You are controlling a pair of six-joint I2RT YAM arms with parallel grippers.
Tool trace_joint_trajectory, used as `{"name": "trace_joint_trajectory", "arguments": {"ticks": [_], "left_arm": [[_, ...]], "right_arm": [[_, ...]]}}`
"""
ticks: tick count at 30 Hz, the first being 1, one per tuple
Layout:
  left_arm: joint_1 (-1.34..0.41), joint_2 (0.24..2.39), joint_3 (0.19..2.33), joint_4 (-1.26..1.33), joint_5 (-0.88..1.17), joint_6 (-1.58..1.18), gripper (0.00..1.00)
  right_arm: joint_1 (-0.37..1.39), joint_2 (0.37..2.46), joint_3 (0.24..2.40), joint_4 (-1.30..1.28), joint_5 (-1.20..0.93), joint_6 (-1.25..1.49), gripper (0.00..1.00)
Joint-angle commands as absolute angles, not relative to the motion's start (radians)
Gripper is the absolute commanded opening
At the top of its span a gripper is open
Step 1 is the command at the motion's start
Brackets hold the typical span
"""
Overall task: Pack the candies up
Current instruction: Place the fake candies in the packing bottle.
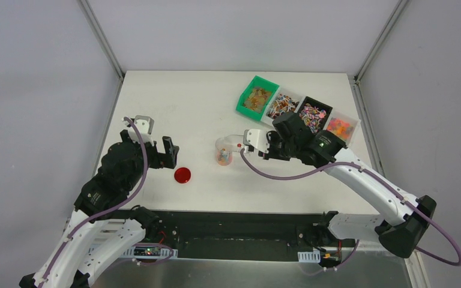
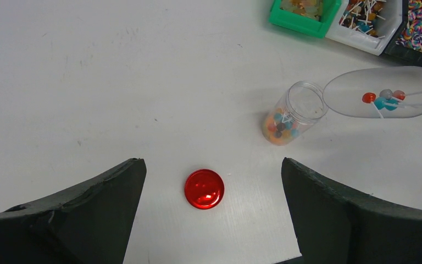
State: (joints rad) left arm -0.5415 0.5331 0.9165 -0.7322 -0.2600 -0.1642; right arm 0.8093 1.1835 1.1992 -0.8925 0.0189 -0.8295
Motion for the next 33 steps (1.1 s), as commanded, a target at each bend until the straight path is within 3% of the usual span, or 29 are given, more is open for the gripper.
{"name": "trace_joint_trajectory", "arguments": {"ticks": [1, 33], "left_arm": [[-0.535, 0.516, 0.915, -0.693, -0.259, -0.153, 0.99], [-0.535, 0.495, 0.913, -0.693, -0.266, -0.150, 0.99]], "right_arm": [[0.824, 1.205, 1.287, -0.912, 0.079, -0.881, 0.00], [0.886, 1.379, 1.500, -1.113, 0.246, -0.963, 0.00]]}}
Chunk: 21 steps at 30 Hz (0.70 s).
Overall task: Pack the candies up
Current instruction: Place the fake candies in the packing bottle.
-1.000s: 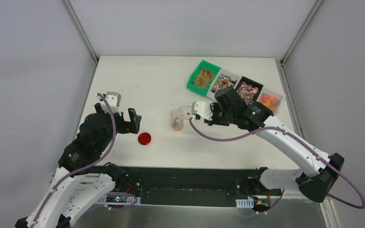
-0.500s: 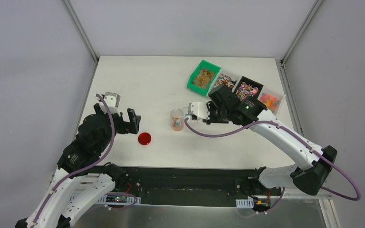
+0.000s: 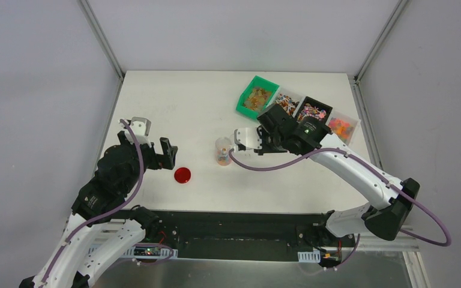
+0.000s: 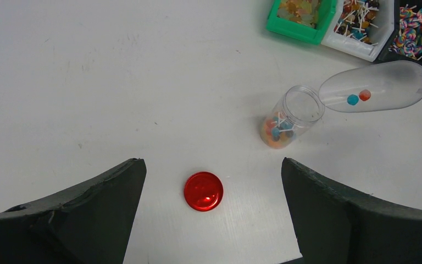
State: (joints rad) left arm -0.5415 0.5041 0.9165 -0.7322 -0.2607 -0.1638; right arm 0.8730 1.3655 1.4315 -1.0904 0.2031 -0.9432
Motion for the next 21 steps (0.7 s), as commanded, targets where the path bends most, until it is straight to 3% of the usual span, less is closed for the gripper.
{"name": "trace_joint_trajectory", "arguments": {"ticks": [1, 21], "left_arm": [[-0.535, 0.495, 0.913, -0.693, -0.265, -0.151, 0.99], [-0.535, 0.503, 0.913, -0.693, -0.263, -0.149, 0.99]], "right_arm": [[0.889, 1.383, 1.505, -1.117, 0.251, -0.964, 0.00], [0.948, 1.474, 1.609, -1.187, 0.380, -0.965, 0.00]]}}
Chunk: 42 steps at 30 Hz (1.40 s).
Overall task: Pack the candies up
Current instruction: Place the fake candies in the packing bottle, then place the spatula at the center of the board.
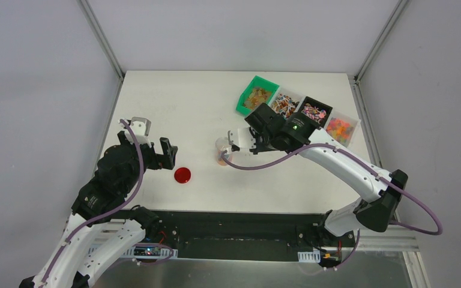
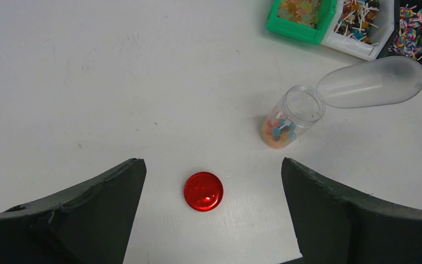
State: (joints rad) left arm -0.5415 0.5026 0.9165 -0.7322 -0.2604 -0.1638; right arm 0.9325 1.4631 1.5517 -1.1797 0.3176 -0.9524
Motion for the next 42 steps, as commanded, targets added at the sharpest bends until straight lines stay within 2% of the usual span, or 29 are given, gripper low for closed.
{"name": "trace_joint_trajectory", "arguments": {"ticks": [1, 9, 22, 26, 34, 42], "left_arm": [[-0.535, 0.503, 0.913, -0.693, -0.264, -0.149, 0.99], [-0.535, 0.504, 0.913, -0.693, -0.270, -0.148, 0.99], [-0.535, 0.503, 0.913, -0.693, -0.266, -0.151, 0.99], [-0.536, 0.506, 0.912, -0.693, -0.261, -0.154, 0.99], [-0.535, 0.541, 0.908, -0.694, -0.277, -0.156, 0.99], [-0.535, 0.651, 0.912, -0.709, -0.266, -0.179, 0.99]], "right_arm": [[0.950, 1.478, 1.613, -1.189, 0.386, -0.966, 0.00], [0.953, 1.463, 1.637, -1.197, 0.413, -0.904, 0.00], [0.839, 1.438, 1.652, -1.156, 0.436, -0.395, 0.00], [0.782, 1.446, 1.656, -1.157, 0.490, -0.158, 0.00], [0.767, 1.372, 1.376, -1.099, 0.493, 0.262, 0.00], [0.761, 1.212, 1.087, -0.898, 0.408, 0.424, 0.00]]}}
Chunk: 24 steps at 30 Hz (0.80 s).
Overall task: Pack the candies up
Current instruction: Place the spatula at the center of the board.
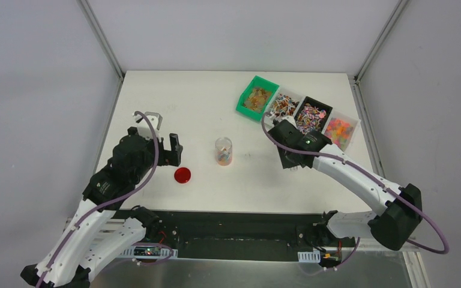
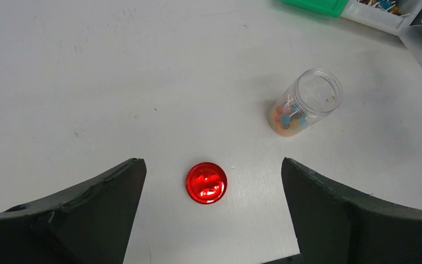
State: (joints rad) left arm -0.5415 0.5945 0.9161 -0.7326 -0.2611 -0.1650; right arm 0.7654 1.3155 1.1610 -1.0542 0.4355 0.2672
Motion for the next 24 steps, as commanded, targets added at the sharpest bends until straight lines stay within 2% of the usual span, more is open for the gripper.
{"name": "trace_joint_trajectory", "arguments": {"ticks": [1, 11, 17, 24], "left_arm": [[-0.536, 0.671, 0.917, -0.718, -0.264, -0.193, 0.99], [-0.534, 0.872, 0.902, -0.820, -0.214, -0.432, 0.92], [-0.534, 0.957, 0.819, -0.801, -0.235, -0.571, 0.89], [-0.488, 1.047, 0.760, -0.750, -0.235, -0.607, 0.83]], "right_arm": [[0.761, 1.200, 1.061, -0.886, 0.395, 0.435, 0.00], [0.760, 1.136, 0.810, -0.747, 0.341, 0.567, 0.02], [0.761, 1.138, 0.684, -0.649, 0.369, 0.555, 0.15], [0.759, 1.119, 0.644, -0.596, 0.342, 0.591, 0.24]]}}
